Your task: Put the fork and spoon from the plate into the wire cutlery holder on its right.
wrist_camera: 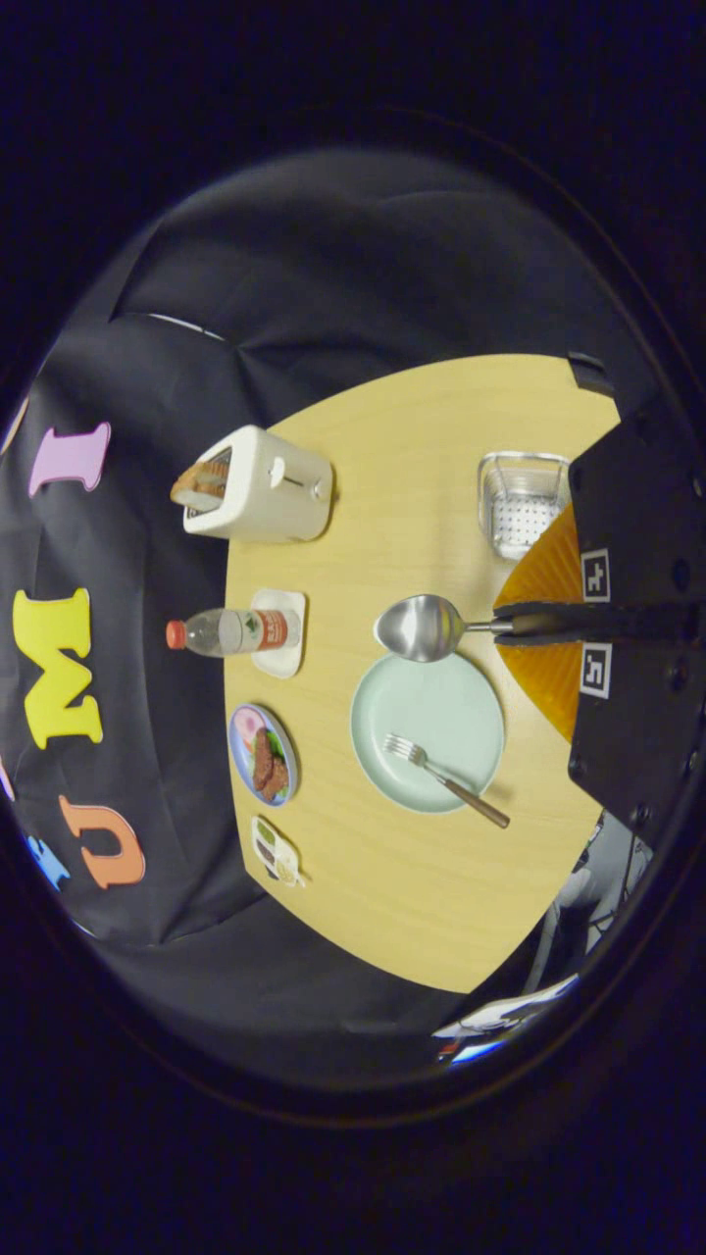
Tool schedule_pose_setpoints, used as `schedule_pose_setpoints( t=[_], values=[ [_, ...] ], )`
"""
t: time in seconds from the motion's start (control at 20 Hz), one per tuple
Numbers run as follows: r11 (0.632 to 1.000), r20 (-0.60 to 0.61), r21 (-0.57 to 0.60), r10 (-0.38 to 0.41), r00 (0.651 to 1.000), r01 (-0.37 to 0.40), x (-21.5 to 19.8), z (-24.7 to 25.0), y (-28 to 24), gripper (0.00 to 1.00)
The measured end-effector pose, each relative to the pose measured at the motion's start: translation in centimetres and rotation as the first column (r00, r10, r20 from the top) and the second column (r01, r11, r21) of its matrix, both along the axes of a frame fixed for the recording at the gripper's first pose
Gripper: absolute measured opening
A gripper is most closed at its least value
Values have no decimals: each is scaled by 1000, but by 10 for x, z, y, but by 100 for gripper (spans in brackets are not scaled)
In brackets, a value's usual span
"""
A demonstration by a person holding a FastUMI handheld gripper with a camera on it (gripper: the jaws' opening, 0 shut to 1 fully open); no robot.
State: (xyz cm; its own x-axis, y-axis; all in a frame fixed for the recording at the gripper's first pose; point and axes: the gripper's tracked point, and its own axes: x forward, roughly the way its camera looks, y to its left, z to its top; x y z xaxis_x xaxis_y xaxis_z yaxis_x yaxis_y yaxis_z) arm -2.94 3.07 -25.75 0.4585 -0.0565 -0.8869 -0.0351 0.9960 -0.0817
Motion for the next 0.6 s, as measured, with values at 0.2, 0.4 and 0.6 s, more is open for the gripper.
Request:
schedule_pose_setpoints(
  t=[0.2, 0.4, 0.6],
  values=[
    [998, -69, -26, -65, 995, 64, -26, 2, -55, 0],
    [997, -166, -14, -79, 983, 77, -55, -12, -76, 0],
    [993, -248, 32, -98, 964, 110, -68, -31, -79, 1]
  ],
)
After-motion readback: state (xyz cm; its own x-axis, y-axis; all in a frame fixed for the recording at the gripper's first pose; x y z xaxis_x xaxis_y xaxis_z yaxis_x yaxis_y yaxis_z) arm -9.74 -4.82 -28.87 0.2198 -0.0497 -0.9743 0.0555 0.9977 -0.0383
